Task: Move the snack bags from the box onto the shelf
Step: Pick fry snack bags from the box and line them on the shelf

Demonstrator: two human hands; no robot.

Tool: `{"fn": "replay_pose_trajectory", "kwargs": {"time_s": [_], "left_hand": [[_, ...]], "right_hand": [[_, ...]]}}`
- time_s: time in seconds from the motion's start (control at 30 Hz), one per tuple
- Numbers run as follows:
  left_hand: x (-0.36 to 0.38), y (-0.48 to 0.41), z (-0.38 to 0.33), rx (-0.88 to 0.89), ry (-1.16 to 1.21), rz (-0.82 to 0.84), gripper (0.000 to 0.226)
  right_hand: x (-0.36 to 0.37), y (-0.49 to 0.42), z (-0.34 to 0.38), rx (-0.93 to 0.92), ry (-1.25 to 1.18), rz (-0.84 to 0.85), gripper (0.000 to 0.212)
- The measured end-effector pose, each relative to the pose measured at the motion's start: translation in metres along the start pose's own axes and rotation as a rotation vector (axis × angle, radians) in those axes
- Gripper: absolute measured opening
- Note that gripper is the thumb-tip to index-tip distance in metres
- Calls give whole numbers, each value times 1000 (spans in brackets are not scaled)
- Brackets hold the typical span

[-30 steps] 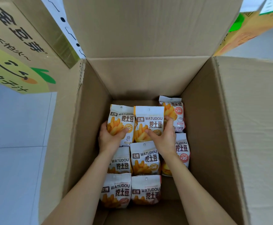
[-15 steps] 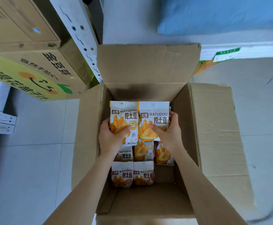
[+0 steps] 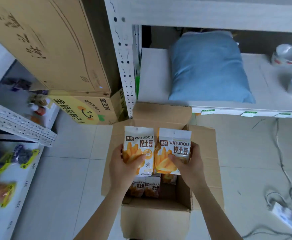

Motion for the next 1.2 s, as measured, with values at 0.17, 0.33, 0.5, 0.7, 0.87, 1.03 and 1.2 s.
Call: {"fn": "replay_pose_trajectory", "kwargs": {"time_s": [0.17, 0.33, 0.5, 0.7, 0.87, 1.03, 1.2], "left_hand": [[-61, 87, -40, 7, 58, -50, 58], [-120, 156, -53, 4, 128, -91, 65], [-186, 215, -50, -8, 185, -122, 59], [-268, 287, -35, 48, 172, -149, 63], [-326, 348, -21, 66, 191, -168, 70], [-381, 416, -5, 62, 213, -261, 66], [-442, 477, 14, 74, 232, -429, 63]], "right_hand": [[-33, 82, 60, -60, 3, 32, 63], [-51, 160, 107, -107, -6, 36, 63], [-49, 243, 138, -152, -24, 67, 60], [-39, 346, 162, -229, -51, 89, 54], [-37, 428, 173, -264, -75, 108, 55], [-30, 495, 183, -311, -45, 172, 49], [-4, 557, 210, -426, -25, 304, 51]]}}
Point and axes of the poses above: each hand's wrist, its own y-axis away from the middle knuckle, its own x-axis out of the palm, z = x × y, the point moved 5 cm from there along -y, towards the middle knuckle, and after that the axes turned 2 degrees about -z, right-handed, at the moved point
